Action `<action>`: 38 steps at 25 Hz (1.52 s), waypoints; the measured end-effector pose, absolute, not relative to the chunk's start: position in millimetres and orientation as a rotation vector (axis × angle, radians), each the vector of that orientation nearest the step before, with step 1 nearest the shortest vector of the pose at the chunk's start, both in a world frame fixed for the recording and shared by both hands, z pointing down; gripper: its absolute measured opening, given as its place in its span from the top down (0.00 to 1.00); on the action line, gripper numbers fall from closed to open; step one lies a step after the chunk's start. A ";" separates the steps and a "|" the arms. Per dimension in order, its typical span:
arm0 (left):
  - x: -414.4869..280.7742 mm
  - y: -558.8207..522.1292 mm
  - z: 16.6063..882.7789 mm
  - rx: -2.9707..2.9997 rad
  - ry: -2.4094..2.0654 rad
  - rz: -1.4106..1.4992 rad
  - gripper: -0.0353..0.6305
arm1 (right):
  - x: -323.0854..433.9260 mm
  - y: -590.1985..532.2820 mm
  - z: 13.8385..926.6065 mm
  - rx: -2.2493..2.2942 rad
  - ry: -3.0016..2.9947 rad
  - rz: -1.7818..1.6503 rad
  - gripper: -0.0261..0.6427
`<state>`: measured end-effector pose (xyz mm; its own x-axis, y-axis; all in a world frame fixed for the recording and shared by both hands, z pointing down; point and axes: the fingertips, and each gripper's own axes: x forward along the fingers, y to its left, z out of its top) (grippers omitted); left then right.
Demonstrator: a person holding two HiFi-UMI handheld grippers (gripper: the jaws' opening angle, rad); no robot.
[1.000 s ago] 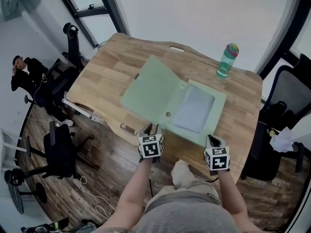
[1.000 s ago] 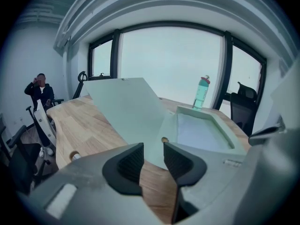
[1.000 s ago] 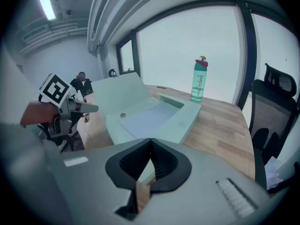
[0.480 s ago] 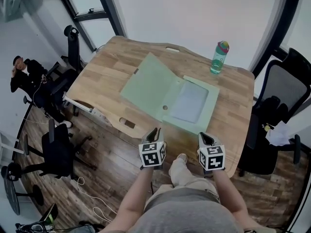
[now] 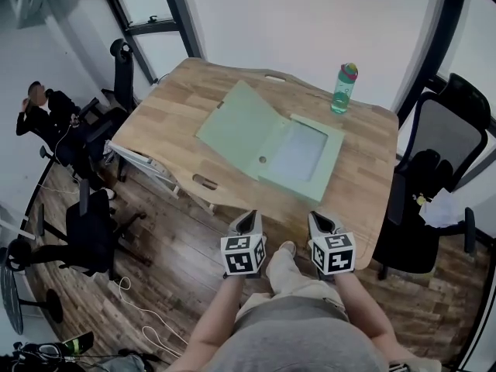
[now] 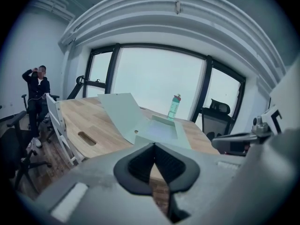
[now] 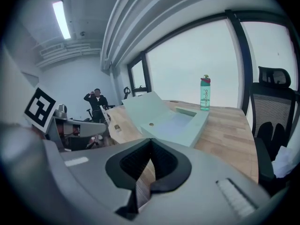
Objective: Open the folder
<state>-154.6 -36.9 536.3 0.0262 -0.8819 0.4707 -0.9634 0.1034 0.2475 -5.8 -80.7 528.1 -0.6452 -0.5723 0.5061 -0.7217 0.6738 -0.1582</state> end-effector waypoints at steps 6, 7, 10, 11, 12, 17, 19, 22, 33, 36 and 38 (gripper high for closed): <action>-138.7 1.5 524.6 1.822 -1.872 0.177 0.94 | -5.1 -42.7 517.9 0.966 -2.519 0.462 0.96; -136.9 7.8 523.4 1.824 -1.872 0.175 0.94 | -5.2 -36.4 516.6 0.959 -2.526 0.460 0.96; -130.1 23.7 520.3 1.831 -1.869 0.173 0.94 | -3.8 -21.8 513.5 0.943 -2.546 0.460 0.96; -127.6 28.0 519.4 1.834 -1.867 0.171 0.94 | -3.1 -18.1 512.9 0.940 -2.552 0.461 0.96; -125.5 31.8 518.7 1.836 -1.865 0.169 0.94 | -2.5 -14.8 512.6 0.937 -2.557 0.462 0.96; -120.3 43.2 517.3 1.842 -1.860 0.174 0.94 | -1.3 -3.9 511.1 0.928 -2.569 0.464 0.96; -118.9 43.6 515.4 1.846 -1.863 0.167 0.94 | -1.1 -3.1 509.8 0.927 -2.573 0.464 0.96; -117.8 42.9 512.0 1.852 -1.871 0.152 0.94 | -1.7 -2.5 508.1 0.921 -2.582 0.457 0.96; -119.2 38.8 511.5 1.845 -1.875 0.138 0.94 | 0.1 -6.2 500.0 0.920 -2.594 0.416 0.96; -119.2 36.6 511.2 1.847 -1.880 0.142 0.94 | 0.7 -7.9 498.9 0.918 -2.598 0.417 0.96; -120.0 35.6 511.3 1.847 -1.882 0.145 0.94 | -0.1 -9.0 497.6 0.917 -2.602 0.416 0.96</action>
<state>-120.0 35.6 511.3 0.0407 -0.9092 0.4144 -0.9620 0.0765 0.2622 -0.1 -9.0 497.6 -0.7295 -0.5429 0.4159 -0.6455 0.7476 -0.1564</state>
